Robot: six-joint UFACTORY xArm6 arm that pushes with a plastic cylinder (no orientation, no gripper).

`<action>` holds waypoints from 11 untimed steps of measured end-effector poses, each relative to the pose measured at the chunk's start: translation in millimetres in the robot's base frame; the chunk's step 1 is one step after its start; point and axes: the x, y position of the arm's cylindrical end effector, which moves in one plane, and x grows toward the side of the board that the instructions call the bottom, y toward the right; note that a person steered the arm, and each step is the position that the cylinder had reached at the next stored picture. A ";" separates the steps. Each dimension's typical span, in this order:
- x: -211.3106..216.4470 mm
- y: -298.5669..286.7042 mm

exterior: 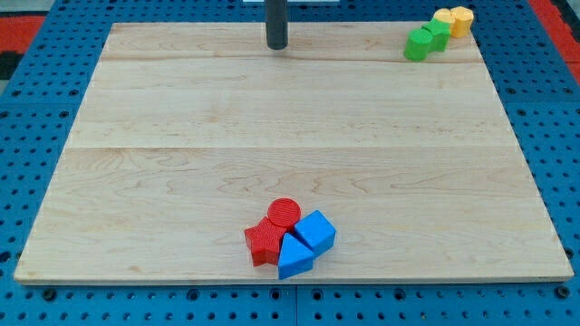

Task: Point your arm towards the top right of the board

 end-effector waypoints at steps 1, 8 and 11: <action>15.5 0.0; 102.2 56.9; 116.7 80.1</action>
